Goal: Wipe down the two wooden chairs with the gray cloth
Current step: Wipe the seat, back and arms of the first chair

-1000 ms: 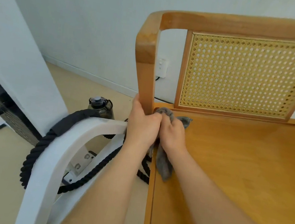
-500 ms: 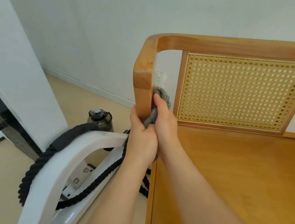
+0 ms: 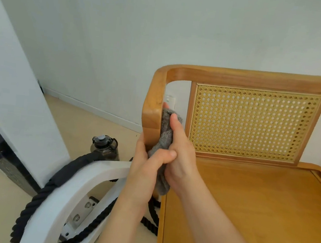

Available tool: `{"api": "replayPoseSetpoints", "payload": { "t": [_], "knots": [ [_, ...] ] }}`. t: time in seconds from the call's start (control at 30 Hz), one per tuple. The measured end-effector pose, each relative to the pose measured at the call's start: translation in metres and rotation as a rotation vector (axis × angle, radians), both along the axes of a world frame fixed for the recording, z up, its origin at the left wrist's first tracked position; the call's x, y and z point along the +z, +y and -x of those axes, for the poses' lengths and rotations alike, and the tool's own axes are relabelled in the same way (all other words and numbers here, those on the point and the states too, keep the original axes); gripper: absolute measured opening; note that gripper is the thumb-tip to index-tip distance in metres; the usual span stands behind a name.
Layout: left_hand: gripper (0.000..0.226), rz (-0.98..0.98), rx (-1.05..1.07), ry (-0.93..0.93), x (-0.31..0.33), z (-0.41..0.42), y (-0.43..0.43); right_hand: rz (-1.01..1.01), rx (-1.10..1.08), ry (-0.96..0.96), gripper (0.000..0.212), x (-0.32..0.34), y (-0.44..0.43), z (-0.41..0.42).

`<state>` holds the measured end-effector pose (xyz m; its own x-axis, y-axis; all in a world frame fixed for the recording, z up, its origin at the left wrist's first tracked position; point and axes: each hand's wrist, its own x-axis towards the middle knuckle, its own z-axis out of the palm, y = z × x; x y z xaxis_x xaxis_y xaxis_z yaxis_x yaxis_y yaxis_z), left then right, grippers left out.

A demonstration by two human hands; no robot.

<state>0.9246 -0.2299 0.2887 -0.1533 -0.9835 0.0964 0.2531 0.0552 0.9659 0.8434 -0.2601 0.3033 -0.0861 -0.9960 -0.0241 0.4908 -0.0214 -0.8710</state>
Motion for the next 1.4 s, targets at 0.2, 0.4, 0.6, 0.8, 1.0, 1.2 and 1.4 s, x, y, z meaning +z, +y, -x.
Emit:
{"api": "replayPoseSetpoints", "payload": {
  "t": [0.2,0.4,0.6,0.8,1.0,1.2,1.4],
  "knots": [
    [0.066,0.238,-0.134,0.053,0.030,-0.020,-0.009,0.350,-0.008,0.395,0.047,0.052,0.014,-0.009],
    [0.052,0.162,0.062,0.121,0.048,0.001,-0.023,0.461,0.069,0.619,0.035,0.065,-0.025,-0.005],
    [0.059,0.220,0.255,-0.063,0.049,-0.009,-0.014,0.287,0.059,1.117,0.042,0.090,-0.099,0.008],
    [0.060,0.241,0.266,-0.099,0.048,-0.018,-0.012,0.138,0.084,1.667,0.035,0.121,-0.119,0.008],
    [0.052,0.213,0.269,-0.022,0.051,-0.010,-0.013,0.498,0.242,1.409,0.039,0.098,-0.058,0.006],
    [0.009,0.052,0.325,-0.047,0.064,-0.001,-0.023,0.302,0.022,1.594,0.048,0.103,-0.129,0.023],
    [0.018,0.066,0.322,-0.141,0.064,-0.008,-0.020,0.330,-0.305,2.041,0.059,0.095,-0.144,0.102]
  ]
}}
